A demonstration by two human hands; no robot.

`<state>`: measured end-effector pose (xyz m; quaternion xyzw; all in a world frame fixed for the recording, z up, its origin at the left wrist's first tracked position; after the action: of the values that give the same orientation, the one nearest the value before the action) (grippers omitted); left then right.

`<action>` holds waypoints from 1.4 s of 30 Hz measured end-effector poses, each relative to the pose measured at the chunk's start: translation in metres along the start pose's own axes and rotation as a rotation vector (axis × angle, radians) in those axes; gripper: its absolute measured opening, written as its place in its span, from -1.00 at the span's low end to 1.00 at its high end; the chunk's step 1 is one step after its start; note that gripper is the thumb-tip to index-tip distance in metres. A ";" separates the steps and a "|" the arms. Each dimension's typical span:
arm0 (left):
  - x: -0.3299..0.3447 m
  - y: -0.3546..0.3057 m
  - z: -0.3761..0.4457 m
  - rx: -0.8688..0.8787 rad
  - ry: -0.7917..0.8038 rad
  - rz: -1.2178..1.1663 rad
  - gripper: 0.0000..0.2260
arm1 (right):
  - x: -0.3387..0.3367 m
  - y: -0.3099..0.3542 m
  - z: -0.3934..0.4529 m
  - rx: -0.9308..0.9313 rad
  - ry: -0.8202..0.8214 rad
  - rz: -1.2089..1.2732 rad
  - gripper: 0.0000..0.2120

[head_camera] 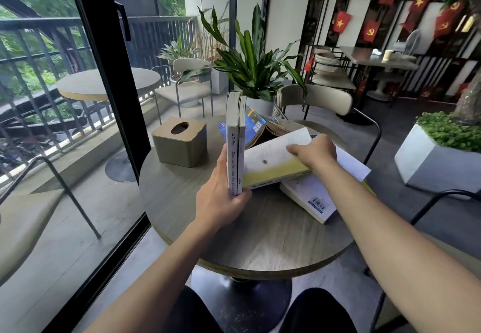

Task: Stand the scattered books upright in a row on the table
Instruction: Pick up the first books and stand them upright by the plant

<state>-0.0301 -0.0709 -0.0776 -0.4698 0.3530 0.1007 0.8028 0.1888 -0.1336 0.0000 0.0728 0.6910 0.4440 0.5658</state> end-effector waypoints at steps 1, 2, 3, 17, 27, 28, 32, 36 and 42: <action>0.000 0.000 0.000 0.000 0.001 0.002 -0.22 | -0.003 0.004 -0.001 -0.027 -0.006 0.057 -0.61; 0.000 0.000 0.000 0.002 0.002 0.004 -0.21 | -0.005 0.008 -0.002 -0.051 0.001 0.110 -0.74; 0.000 0.000 0.001 0.003 0.007 0.006 -0.20 | -0.008 0.014 -0.006 -0.070 0.028 0.149 -0.81; -0.005 -0.001 -0.002 0.009 0.060 -0.018 -0.22 | -0.014 0.067 -0.053 -0.450 0.039 -0.034 -0.66; -0.015 -0.010 0.000 -0.024 0.082 -0.092 0.04 | -0.007 0.079 -0.074 -0.595 0.089 -0.052 -0.63; -0.015 -0.011 0.001 -0.026 0.078 -0.093 0.06 | -0.008 0.080 -0.075 -0.618 0.075 -0.073 -0.64; -0.015 -0.013 0.003 -0.003 0.086 -0.087 0.13 | -0.008 0.084 -0.079 -0.695 0.065 -0.089 -0.74; -0.014 -0.014 0.005 0.034 0.094 -0.087 0.15 | -0.007 0.087 -0.082 -0.704 0.083 -0.040 -0.67; -0.016 -0.010 0.008 0.012 0.088 -0.086 0.19 | 0.004 0.082 -0.087 -0.715 0.217 0.043 -0.40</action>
<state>-0.0332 -0.0665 -0.0573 -0.4837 0.3681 0.0431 0.7929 0.0812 -0.1288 0.0510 -0.1623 0.5465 0.6742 0.4695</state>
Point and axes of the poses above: each hand's wrist, its own z-axis towards the middle knuckle, its own x-axis out of the palm, y = z × x, the point moved 2 cm from there along z, towards the middle knuckle, and after that the axes turned 2 degrees about -x, right-handed, at the moved point
